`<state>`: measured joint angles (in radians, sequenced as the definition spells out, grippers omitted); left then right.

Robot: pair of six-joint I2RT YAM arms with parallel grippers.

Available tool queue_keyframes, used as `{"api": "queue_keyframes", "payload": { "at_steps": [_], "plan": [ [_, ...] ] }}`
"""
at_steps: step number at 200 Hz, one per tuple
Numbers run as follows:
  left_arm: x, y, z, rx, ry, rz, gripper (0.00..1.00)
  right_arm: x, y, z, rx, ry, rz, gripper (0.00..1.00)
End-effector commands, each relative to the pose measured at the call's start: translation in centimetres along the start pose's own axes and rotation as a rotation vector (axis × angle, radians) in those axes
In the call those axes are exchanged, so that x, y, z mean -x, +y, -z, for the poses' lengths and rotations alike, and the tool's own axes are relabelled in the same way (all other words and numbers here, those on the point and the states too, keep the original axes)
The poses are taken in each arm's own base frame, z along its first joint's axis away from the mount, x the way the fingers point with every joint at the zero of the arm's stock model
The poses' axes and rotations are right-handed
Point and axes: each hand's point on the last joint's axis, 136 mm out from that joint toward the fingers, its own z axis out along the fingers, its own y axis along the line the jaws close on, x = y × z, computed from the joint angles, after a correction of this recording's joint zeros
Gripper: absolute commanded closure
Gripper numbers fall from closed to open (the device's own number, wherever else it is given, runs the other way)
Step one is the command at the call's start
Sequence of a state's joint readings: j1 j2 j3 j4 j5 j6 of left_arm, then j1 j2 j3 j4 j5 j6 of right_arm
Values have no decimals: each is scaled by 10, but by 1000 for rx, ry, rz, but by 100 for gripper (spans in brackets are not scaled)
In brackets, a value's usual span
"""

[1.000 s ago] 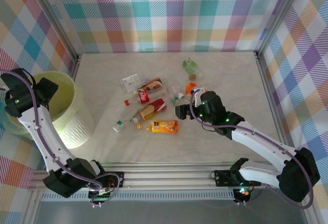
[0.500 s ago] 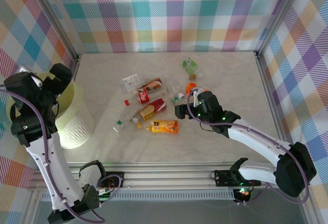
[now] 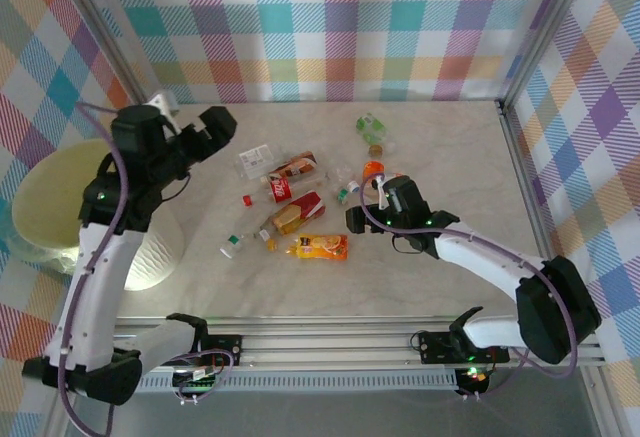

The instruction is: Put the plastic bottles in the bin

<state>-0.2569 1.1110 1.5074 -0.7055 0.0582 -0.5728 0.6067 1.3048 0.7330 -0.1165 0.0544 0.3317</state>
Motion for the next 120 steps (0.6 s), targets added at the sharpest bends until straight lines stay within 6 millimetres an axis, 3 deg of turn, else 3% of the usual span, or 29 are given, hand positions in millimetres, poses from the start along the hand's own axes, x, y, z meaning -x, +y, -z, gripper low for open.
{"api": "queue_keyframes", "payload": {
  "at_steps": [1, 19, 49, 72, 120],
  "plan": [
    [-6, -13, -14, -10, -12, -37, 0, -6, -3, -6, 1, 50, 58, 0],
    [-24, -19, -29, -27, 53, -54, 0, -3, -8, -12, -19, 69, 56, 0],
    [-42, -9, -41, 6, 103, -54, 0, 3, -16, -26, -68, 74, 98, 0],
    [-44, -6, -39, 17, 108, -59, 0, 6, -31, -34, -153, 75, 112, 0],
    [-43, 3, -32, 53, 89, -75, 0, 20, -29, -37, -160, 49, 172, 0]
  ]
}}
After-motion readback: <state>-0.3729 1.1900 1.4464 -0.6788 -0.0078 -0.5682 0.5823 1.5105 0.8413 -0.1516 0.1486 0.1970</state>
